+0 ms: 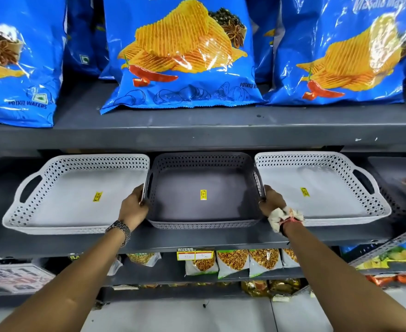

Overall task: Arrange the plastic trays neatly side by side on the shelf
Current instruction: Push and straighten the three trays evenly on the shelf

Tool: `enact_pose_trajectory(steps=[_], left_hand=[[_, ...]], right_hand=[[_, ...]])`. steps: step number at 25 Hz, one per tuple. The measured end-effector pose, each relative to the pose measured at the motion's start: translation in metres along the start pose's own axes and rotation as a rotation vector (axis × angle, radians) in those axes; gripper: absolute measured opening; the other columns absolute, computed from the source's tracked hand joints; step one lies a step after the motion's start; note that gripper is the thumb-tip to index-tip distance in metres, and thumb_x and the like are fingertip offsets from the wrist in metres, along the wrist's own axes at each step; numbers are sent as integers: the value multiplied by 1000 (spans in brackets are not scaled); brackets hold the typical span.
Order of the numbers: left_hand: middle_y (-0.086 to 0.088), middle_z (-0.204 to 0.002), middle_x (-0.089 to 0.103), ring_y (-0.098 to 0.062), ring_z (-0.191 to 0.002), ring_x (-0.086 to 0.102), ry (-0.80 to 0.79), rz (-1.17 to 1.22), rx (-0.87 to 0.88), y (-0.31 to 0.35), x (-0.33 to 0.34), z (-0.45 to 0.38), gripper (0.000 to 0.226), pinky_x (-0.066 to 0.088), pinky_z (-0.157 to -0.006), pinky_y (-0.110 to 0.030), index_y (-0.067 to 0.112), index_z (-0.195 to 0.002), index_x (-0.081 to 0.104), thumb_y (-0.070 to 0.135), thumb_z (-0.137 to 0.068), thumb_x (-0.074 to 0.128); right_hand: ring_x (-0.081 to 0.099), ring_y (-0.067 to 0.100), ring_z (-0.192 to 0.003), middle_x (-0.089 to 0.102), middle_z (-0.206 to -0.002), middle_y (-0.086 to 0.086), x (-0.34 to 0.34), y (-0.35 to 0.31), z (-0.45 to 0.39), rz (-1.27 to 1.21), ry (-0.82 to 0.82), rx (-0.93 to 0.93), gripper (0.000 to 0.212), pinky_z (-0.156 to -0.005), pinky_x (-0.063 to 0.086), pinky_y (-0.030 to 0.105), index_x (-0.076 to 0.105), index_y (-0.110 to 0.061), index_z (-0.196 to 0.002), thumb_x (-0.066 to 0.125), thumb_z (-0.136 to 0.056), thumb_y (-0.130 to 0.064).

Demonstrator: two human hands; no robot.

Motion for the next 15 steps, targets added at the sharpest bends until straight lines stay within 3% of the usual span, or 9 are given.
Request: enact_pose_trajectory(steps=[3, 5, 9, 13, 15], left_hand=[[-14, -127, 61, -35, -113, 58, -29, -6, -82, -6, -6, -4, 52, 47, -91, -36, 12, -132, 45, 16, -82, 59], [-17, -116, 65, -38, -105, 60, -105, -98, -120, -8, 1, -4, 46, 50, -84, -39, 8, -123, 46, 26, -82, 60], [-24, -99, 66, -40, -87, 61, -97, -178, -101, -10, 10, -5, 27, 43, -66, -35, 5, -113, 48, 15, -88, 48], [-26, -94, 65, -35, -75, 54, -62, -198, -79, -8, 11, -13, 23, 38, -62, -35, 4, -108, 49, 11, -88, 42], [-28, -99, 65, -39, -81, 56, -42, -186, -80, -6, 12, -21, 21, 36, -64, -35, 3, -104, 50, 9, -87, 42]], right_hand=[[58, 44, -101, 63, -112, 29, 0, 3, -4, -43, -41, 39, 32, -83, 48, 40, 51, 3, -113, 50, -83, -8], [56, 44, -106, 60, -116, 30, 3, 7, -4, -26, -71, 86, 33, -84, 46, 38, 50, 5, -112, 49, -88, -17], [54, 46, -109, 58, -119, 33, 11, 11, -3, 39, -57, 67, 36, -86, 45, 41, 51, 8, -110, 41, -94, -23], [56, 47, -104, 60, -113, 34, 14, 6, -12, 75, -2, -18, 33, -82, 46, 43, 51, 8, -106, 38, -94, -20], [56, 47, -103, 60, -112, 35, 14, 2, -21, 74, 16, -25, 32, -82, 46, 43, 51, 8, -106, 39, -94, -18]])
Point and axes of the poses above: each hand's wrist, its own z-axis away from the middle knuckle, its own x-axis out of the palm, y = z × x, the point moved 8 cm from there along -z, towards the middle knuckle
